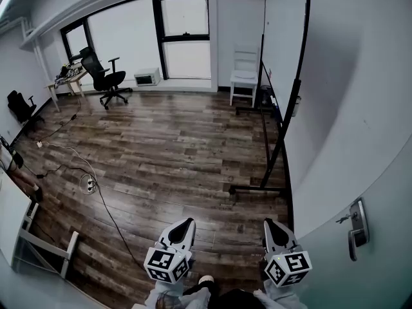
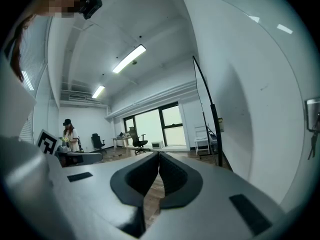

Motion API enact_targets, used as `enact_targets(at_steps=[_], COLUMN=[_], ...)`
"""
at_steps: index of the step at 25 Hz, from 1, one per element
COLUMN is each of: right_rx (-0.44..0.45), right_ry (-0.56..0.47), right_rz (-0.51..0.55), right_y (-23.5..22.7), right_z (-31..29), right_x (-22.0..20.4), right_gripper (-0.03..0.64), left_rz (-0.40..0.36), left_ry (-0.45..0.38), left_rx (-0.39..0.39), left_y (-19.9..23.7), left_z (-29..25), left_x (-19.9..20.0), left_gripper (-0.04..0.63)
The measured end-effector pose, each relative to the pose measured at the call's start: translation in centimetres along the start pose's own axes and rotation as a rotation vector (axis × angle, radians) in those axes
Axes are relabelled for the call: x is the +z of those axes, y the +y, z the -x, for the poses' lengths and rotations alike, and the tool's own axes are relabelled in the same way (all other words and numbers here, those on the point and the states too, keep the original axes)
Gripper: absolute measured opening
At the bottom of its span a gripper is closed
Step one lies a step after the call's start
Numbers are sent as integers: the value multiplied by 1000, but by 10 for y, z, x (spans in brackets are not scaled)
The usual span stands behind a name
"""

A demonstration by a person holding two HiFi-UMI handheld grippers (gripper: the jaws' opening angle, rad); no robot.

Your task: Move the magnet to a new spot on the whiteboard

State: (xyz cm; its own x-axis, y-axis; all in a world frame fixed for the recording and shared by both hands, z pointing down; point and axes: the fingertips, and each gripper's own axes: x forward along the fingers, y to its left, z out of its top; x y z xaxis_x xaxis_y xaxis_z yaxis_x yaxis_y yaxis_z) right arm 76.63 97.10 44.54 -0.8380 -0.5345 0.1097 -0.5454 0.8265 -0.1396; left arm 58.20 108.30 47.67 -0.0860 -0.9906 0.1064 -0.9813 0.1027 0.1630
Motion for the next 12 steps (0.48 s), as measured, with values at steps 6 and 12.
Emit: enact_targets(at_steps=[6, 12], right_rx=[4, -6], right_ry=[4, -11], right_rz=[-1, 14], right_y=[6, 23], right_z=[-15, -32], right_x=[1, 2], right_gripper=[28, 28], left_rz=[-1, -14], left_ry=[1, 1], left_rx=[-6, -14], left_y=[13, 36], left_z=[-5, -3], left_x=[3, 6], left_gripper=[15, 15])
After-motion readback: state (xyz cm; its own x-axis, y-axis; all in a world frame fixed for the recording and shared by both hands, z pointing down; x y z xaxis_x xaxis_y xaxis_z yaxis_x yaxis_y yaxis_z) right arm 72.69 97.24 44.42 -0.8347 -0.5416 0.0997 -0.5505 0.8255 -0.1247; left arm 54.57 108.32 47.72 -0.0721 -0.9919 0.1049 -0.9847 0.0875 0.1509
